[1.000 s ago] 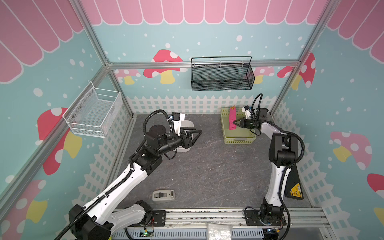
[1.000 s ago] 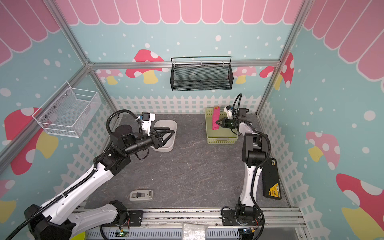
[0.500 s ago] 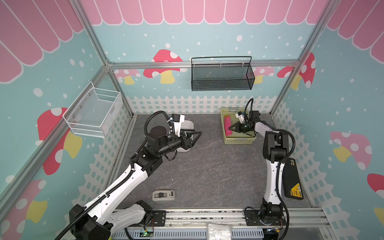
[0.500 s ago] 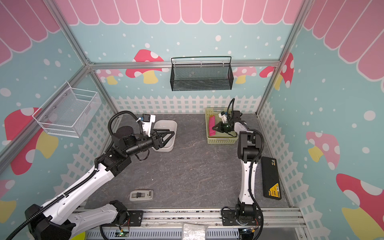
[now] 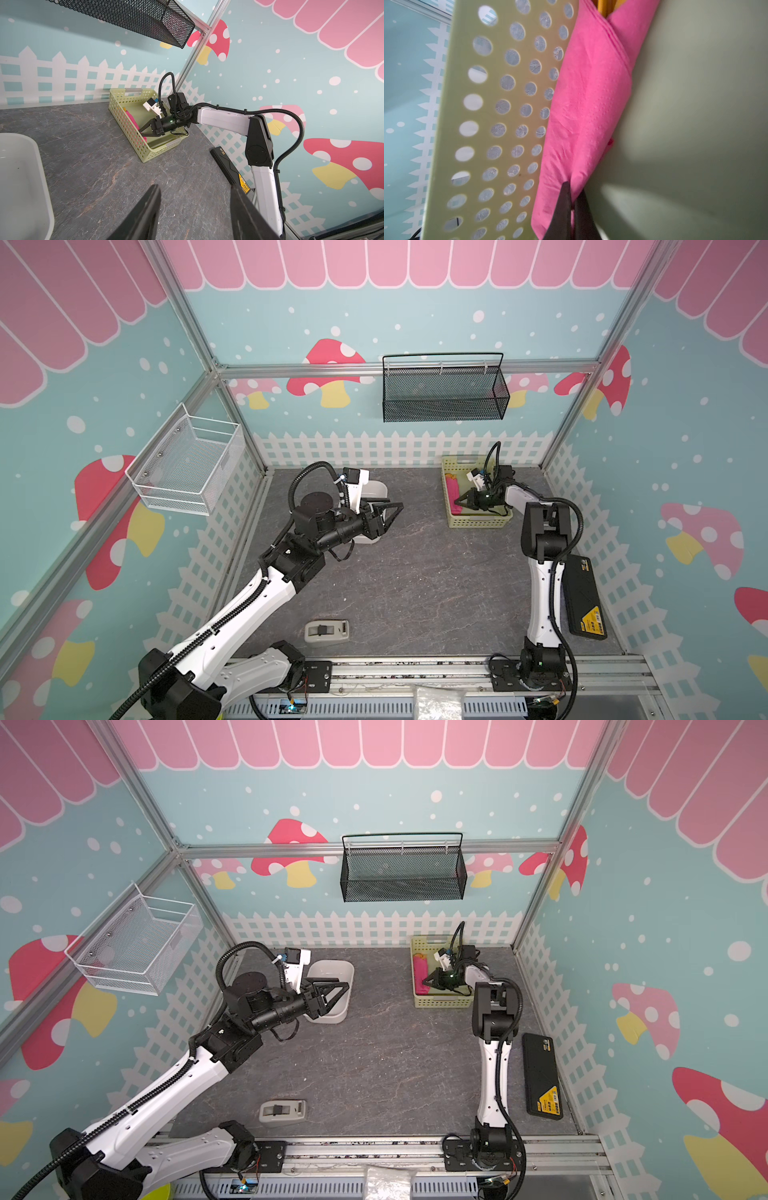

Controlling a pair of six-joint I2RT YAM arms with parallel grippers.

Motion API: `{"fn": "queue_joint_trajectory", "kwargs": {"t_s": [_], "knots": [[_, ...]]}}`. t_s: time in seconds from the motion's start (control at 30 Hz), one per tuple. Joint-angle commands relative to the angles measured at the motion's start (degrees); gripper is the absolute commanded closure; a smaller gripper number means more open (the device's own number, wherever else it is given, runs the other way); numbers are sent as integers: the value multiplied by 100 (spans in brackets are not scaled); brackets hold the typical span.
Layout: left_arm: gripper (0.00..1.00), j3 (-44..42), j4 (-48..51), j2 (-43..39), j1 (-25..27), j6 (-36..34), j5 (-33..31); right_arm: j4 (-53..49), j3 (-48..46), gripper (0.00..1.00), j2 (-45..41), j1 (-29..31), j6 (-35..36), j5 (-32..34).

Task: Place the utensils on the paper napkin and roll it up
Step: 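Lower the pink bundle into the green basket with the right gripper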

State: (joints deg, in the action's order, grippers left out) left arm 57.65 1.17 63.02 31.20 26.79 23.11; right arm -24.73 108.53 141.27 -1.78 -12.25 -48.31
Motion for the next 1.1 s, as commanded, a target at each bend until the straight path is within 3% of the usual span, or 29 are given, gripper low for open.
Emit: {"fn": "queue_joint_trajectory", "kwargs": {"t_s": [0.0,0.23,0.67,1.07], "knots": [[45,-24,25,-53,-15,2,-62,-274,130,100,215,11,197,227],[45,19,23,-35,-16,2,-61,-554,264,100,366,11,249,641],[44,153,170,0,-15,15,-88,-726,293,78,369,11,197,928],[45,214,295,37,-10,5,-122,-779,291,66,306,11,183,1158]]}}
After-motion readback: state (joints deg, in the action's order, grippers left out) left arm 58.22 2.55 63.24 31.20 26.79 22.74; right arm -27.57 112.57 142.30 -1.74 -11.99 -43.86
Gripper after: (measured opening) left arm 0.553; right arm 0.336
